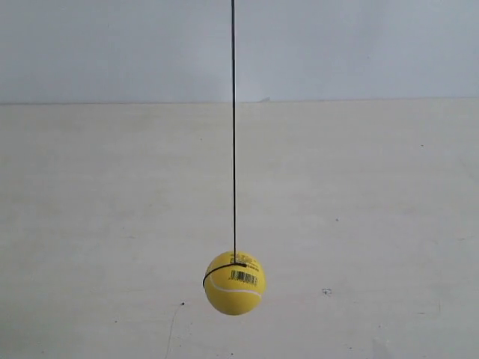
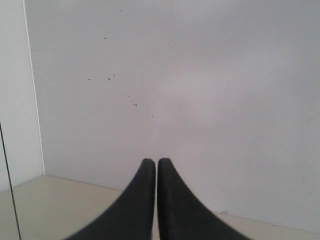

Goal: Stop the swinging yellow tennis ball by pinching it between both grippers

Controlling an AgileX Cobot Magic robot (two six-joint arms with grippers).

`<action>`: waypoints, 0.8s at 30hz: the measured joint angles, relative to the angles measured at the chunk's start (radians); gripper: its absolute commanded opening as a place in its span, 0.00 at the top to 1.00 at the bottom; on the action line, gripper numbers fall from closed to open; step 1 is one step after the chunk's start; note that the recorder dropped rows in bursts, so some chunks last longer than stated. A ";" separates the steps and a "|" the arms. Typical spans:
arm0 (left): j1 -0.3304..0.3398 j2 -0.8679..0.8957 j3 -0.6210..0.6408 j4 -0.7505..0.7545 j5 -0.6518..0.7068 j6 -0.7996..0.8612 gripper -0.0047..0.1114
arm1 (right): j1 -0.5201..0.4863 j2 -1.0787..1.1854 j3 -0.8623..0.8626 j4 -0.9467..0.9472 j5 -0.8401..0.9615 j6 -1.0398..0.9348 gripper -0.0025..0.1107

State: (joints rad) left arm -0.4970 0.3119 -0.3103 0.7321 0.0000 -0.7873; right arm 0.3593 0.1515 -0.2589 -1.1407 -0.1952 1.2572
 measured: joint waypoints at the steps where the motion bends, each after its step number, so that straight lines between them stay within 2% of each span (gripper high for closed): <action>1: 0.000 -0.023 0.000 0.000 0.000 0.000 0.92 | 0.000 0.000 0.000 0.000 0.000 0.000 0.98; 11: 0.000 -0.167 0.000 0.000 0.000 0.000 0.92 | 0.000 0.000 0.000 0.000 0.001 0.000 0.98; 24: 0.000 -0.184 0.001 0.000 0.000 0.000 0.92 | 0.000 0.000 0.000 0.000 0.001 0.000 0.98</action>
State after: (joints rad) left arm -0.4970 0.1283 -0.3096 0.7321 0.0000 -0.7873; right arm 0.3593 0.1515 -0.2589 -1.1407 -0.1941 1.2572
